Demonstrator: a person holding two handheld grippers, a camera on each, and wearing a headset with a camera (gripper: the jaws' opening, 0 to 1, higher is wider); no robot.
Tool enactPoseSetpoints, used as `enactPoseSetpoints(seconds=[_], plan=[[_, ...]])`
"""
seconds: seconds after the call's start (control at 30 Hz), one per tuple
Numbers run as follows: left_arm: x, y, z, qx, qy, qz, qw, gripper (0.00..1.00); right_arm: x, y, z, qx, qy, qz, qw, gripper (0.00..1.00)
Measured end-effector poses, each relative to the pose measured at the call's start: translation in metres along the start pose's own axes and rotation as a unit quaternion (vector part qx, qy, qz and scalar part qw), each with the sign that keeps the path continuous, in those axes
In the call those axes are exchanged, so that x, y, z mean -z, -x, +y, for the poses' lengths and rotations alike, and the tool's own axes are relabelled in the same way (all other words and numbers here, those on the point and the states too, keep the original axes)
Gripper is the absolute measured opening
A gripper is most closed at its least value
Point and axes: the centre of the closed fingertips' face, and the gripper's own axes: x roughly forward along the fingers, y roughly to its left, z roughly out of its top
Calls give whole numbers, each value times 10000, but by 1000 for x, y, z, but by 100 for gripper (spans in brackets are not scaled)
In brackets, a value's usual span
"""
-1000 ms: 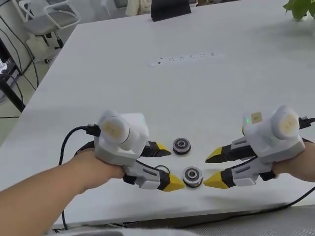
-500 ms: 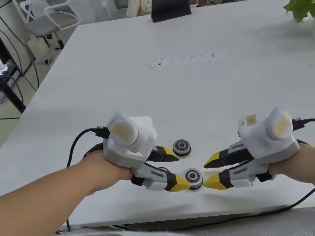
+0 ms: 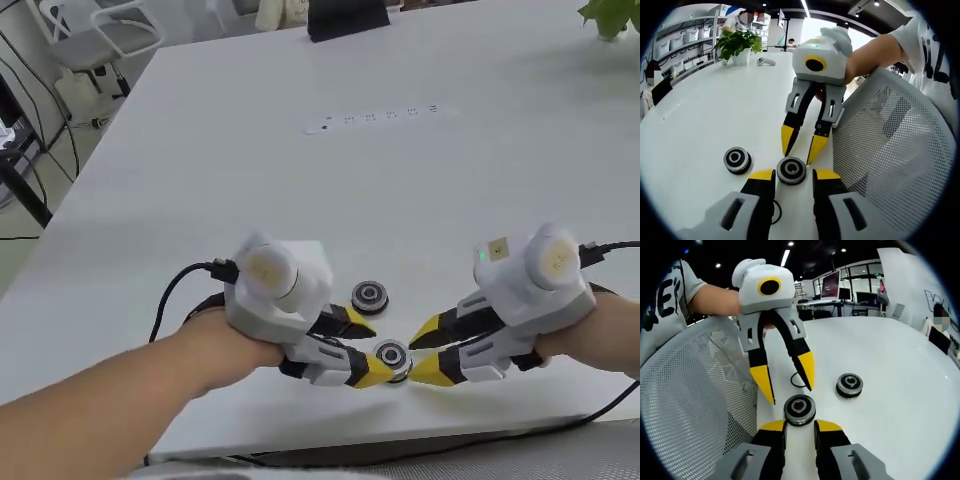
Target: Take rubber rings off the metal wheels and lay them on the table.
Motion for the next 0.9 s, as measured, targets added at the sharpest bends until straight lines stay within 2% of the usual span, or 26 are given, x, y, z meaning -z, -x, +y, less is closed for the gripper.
enactPoseSetpoints(seconds=[0.47, 0.7, 0.9], plan=[[0, -9, -4, -3, -111, 28, 9999, 16, 5, -4, 2, -10, 20, 67, 10000, 14], [1, -11, -3, -107, -208, 46, 9997, 13, 4, -4, 0, 32, -42, 22, 10000, 12], [3, -11, -1, -341, -620, 143, 9974, 9, 4, -6, 1, 70, -113, -32, 9999, 12]])
